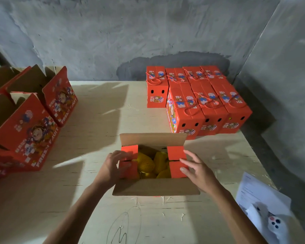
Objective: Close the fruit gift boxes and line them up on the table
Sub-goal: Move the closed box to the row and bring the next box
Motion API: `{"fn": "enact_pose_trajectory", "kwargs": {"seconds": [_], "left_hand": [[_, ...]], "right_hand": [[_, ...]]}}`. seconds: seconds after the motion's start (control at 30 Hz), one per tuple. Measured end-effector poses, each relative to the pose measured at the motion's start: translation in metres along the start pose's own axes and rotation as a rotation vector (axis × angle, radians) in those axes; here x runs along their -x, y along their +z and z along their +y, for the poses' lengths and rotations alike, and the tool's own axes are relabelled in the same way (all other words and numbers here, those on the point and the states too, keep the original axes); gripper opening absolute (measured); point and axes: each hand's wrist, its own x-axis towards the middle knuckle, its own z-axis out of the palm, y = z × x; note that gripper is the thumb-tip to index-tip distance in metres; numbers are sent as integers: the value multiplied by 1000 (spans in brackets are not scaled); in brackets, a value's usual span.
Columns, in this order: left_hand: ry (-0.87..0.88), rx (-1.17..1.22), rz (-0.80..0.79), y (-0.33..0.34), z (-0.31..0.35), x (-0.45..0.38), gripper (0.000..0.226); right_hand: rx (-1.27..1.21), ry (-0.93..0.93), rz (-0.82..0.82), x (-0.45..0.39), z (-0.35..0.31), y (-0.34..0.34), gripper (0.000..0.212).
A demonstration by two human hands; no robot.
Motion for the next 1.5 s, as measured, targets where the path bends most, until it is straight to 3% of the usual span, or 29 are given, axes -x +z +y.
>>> {"fn": "enact_pose_trajectory", "kwargs": {"seconds": [0.1,0.2,0.27,0.37,0.5,0.57,0.63,0.7,0.8,0.9,1.03,1.13,1.27,1.4,1.5], "left_hand": [[168,-267,-11,9,-5,-2,15],[251,-334,18,3,-9,1,27],[337,-339,-48,-5,-15,6,26],[354,-435,-233,-21,-30,14,58],[308,-477,-338,-27,-33,23,73],[240,-363,-337,-25,-30,26,75],[127,-114,-291,-18,-25,29,57],[-33,87,-135,-6,-17,31,36],[-213,115,122,11,-4,27,41],[-192,25,196,21,6,23,53],[-51,-183,120,24,7,21,56],[-47,-274,42,22,2,22,77],[0,-383,-39,19,-2,20,93],[73,-506,-83,18,-7,20,95],[125,-543,-37,25,-5,15,91]], "right_hand": [[38,-65,-36,5,0,1,45],[76,-104,-112,13,3,-5,48],[117,-121,-181,14,5,-15,55],[187,-98,-306,13,9,-26,84],[171,-104,-333,12,5,-25,78],[2,-20,-271,13,1,-18,79],[-231,90,-132,14,-5,-7,65],[-320,187,93,14,-14,7,62],[-387,270,337,9,-30,29,64],[-467,338,472,1,-38,36,48],[-282,383,477,-3,-44,37,52],[-8,203,535,-2,-42,45,36],[154,151,560,-4,-36,54,32],[311,-27,619,-13,-27,55,27],[392,-131,558,-20,-25,52,39]]}}
